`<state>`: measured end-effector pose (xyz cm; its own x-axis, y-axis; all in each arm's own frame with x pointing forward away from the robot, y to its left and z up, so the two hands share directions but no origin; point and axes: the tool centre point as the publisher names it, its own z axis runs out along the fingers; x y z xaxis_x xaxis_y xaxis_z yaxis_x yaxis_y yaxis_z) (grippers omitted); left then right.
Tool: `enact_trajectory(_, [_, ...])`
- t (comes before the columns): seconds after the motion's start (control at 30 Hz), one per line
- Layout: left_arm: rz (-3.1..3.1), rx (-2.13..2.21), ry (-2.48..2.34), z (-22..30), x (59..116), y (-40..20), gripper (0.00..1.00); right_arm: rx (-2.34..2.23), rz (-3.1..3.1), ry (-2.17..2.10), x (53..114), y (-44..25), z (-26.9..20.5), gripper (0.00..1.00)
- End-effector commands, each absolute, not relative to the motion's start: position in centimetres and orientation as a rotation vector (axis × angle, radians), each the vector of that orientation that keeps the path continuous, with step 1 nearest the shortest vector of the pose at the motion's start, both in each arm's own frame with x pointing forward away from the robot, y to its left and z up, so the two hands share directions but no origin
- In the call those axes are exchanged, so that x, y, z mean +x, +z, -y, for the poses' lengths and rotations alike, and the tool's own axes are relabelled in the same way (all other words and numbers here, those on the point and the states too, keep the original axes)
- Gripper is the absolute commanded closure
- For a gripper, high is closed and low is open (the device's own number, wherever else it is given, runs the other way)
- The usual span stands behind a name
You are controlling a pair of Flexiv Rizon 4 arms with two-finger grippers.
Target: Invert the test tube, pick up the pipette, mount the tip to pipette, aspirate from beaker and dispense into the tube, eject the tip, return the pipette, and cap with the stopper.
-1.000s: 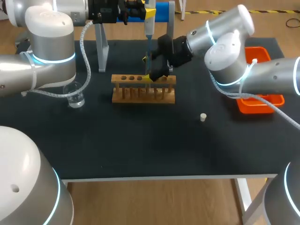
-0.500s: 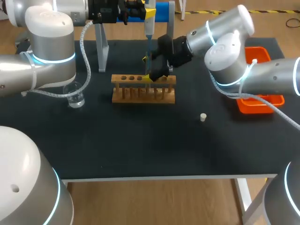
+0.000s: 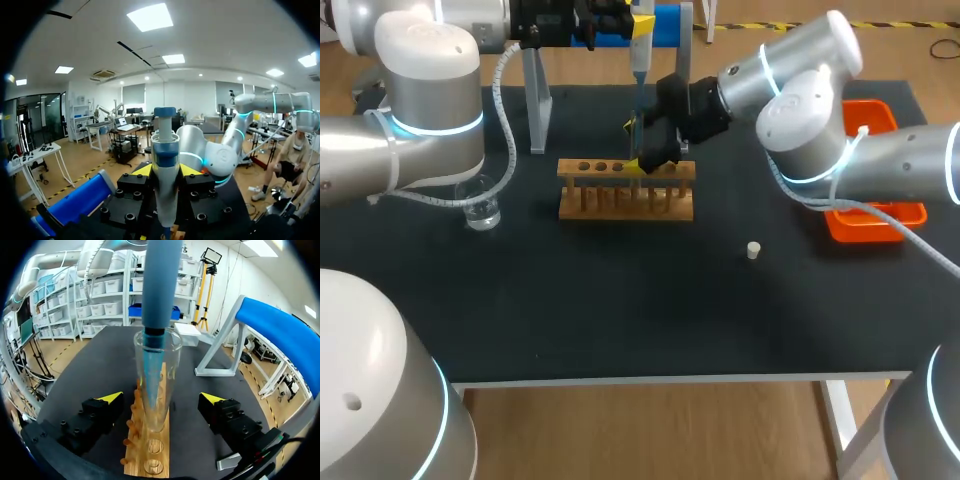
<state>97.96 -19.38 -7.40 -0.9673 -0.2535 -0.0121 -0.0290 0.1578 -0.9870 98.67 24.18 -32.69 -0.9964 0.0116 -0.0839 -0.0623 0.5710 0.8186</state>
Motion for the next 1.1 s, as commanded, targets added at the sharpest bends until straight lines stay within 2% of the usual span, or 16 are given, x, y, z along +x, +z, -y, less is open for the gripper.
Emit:
enact_trajectory(0.03, [-2.251,-0.284,-1.905,19.4,97.7,-7.1,1.00,-0.046,-2.719,1.415,98.7,-32.6,-24.1,0.00])
enact_trajectory(1.1, [-2.231,-0.268,-1.879,19.9,97.0,-5.1,1.00,-0.046,-2.719,1.415,98.7,-32.6,-24.1,0.00])
